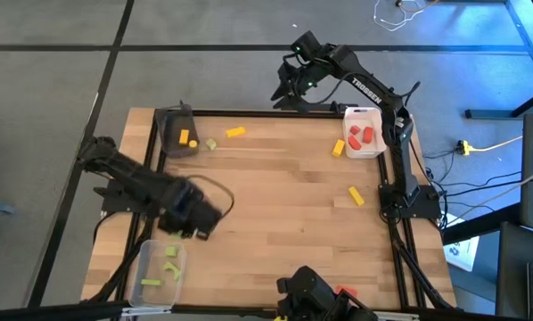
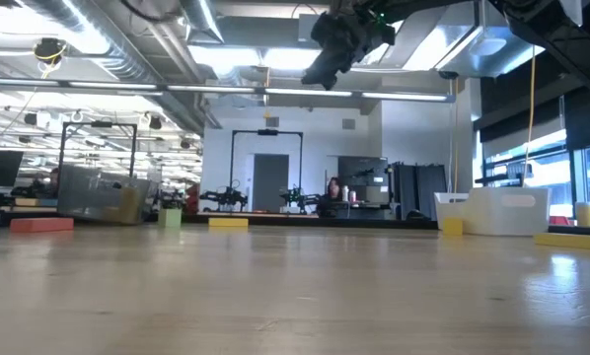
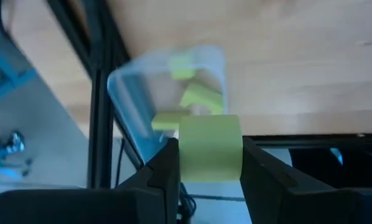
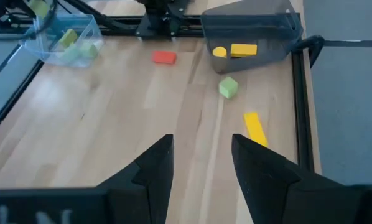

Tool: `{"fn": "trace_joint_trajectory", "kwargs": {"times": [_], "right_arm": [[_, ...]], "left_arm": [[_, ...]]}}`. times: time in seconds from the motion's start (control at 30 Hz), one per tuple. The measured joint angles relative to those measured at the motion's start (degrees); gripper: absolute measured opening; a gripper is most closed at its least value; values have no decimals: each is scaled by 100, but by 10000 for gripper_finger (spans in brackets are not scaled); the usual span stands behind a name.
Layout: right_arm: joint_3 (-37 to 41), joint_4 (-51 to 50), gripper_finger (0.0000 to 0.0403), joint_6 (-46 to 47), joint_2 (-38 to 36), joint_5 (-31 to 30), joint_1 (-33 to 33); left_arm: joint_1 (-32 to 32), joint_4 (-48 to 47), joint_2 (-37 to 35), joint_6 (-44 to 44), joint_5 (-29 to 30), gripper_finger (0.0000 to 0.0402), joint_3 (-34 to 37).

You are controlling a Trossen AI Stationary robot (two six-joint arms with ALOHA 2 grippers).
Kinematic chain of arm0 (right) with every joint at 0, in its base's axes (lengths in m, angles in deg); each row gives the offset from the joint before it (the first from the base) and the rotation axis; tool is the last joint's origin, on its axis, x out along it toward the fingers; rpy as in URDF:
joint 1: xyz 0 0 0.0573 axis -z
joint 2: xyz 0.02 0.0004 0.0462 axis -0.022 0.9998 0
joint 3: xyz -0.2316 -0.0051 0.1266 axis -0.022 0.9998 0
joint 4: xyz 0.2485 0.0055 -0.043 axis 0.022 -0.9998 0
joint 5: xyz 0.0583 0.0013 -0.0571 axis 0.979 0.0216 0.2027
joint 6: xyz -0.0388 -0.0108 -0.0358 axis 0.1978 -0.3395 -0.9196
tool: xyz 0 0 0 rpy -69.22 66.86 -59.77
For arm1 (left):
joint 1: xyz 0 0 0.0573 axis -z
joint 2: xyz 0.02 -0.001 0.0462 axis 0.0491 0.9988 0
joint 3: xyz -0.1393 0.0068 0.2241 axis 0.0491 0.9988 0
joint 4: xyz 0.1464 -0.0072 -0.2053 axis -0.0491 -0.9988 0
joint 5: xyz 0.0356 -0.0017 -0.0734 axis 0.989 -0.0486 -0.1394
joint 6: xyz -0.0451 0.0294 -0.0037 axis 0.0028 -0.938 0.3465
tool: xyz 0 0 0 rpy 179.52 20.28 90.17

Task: Sort & place blocks by color
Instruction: Put the green block into the transparent bin

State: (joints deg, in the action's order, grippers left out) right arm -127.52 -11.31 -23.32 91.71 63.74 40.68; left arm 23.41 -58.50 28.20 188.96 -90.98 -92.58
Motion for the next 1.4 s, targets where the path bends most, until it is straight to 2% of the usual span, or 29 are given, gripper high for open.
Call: {"fn": "trace_joint_trajectory", "kwargs": {"times": [0.23, 0.3, 0.4, 0.63, 0.83, 1.07, 1.4], "right_arm": [[0, -83, 163, -277, 0, 0, 0], [0, -82, 163, -279, 0, 2, 0], [0, -79, 163, -274, 0, 3, 0], [0, -46, 163, -265, 0, 7, 0], [0, -57, 163, -146, 0, 11, 0], [0, -57, 163, -153, 0, 9, 0], [0, -24, 163, -250, 0, 3, 0]], "left_arm": [[1299, 1046, 0, 2559, 260, 121, 312], [1589, 1445, 0, 2988, 303, 121, 452], [1839, 1905, 106, 3065, 73, 121, 654], [2077, 2620, 342, 2995, 345, 121, 1091], [2124, 2644, 341, 2988, 482, 121, 1391], [2122, 2754, 341, 2944, 527, 121, 1425], [2139, 2662, 341, 2715, 197, 125, 1425]]}}
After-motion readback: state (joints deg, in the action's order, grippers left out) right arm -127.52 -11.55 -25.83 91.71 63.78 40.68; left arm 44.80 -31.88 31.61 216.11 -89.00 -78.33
